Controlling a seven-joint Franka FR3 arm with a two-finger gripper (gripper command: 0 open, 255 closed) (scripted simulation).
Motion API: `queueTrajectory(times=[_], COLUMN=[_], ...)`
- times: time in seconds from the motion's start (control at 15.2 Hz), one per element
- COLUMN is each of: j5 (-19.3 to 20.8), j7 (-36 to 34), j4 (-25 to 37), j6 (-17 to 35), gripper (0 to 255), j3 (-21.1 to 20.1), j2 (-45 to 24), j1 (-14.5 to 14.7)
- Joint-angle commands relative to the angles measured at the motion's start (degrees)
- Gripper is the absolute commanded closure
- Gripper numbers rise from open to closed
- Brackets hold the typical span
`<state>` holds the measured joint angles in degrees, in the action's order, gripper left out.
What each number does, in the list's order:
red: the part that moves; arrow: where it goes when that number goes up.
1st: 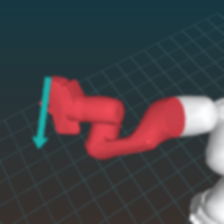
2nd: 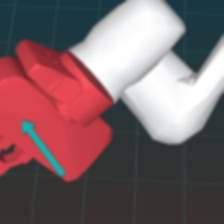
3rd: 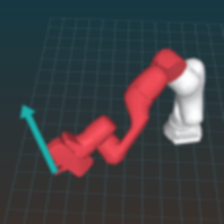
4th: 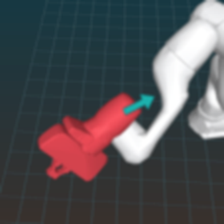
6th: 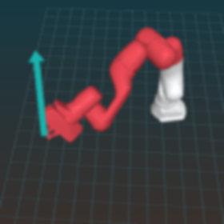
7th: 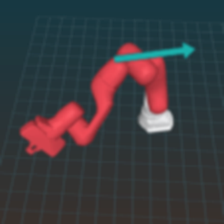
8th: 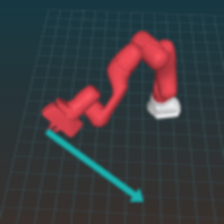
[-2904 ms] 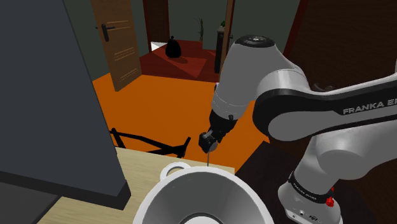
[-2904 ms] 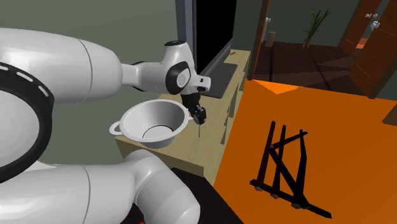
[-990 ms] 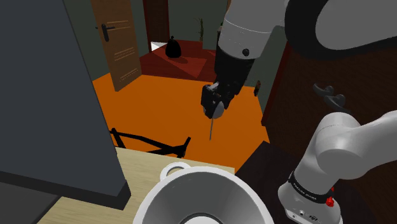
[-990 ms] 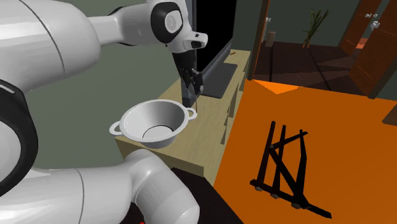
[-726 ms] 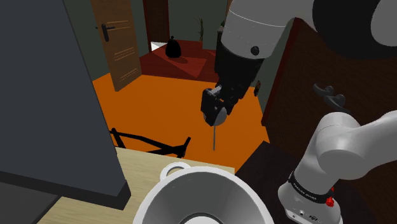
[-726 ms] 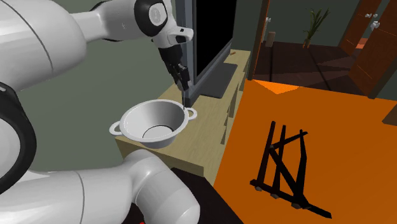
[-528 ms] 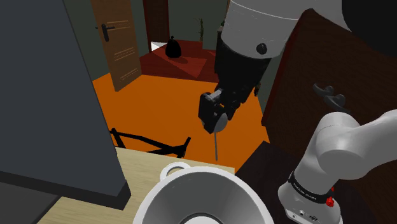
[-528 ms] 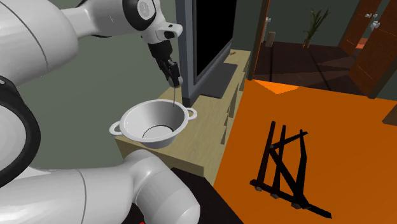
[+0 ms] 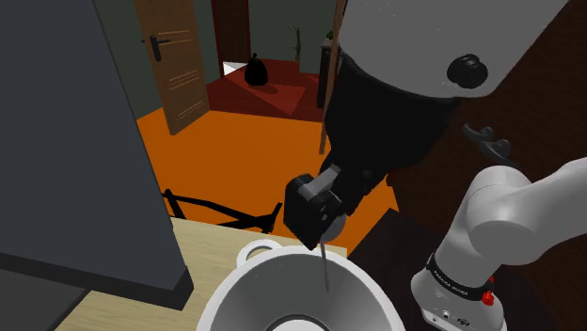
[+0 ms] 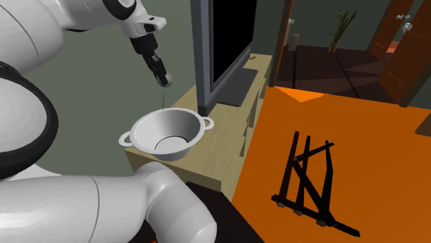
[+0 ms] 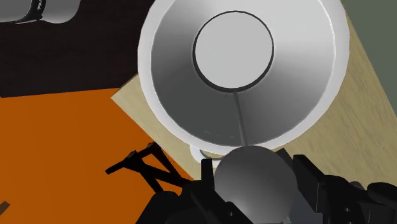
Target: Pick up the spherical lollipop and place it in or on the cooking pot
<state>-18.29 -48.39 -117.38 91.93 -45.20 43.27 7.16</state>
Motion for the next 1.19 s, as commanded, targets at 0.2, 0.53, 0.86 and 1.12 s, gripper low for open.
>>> queueTrajectory(times=[0.2, 0.53, 0.86, 1.12], j5=[-1.0, -2.1, -3.3, -4.2], j7=[-2.9, -2.8, -2.9, -3.0], j4=[1.0, -3.2, -7.1, -10.0], j6=[0.8, 4.1, 7.5, 10.3], gripper=[255, 255, 255, 255], j3=[-3.5, -4.5, -5.7, -6.9], j2=[-0.8, 0.2, 0.9, 1.2], j1=[-0.6, 0.2, 0.7, 1.1])
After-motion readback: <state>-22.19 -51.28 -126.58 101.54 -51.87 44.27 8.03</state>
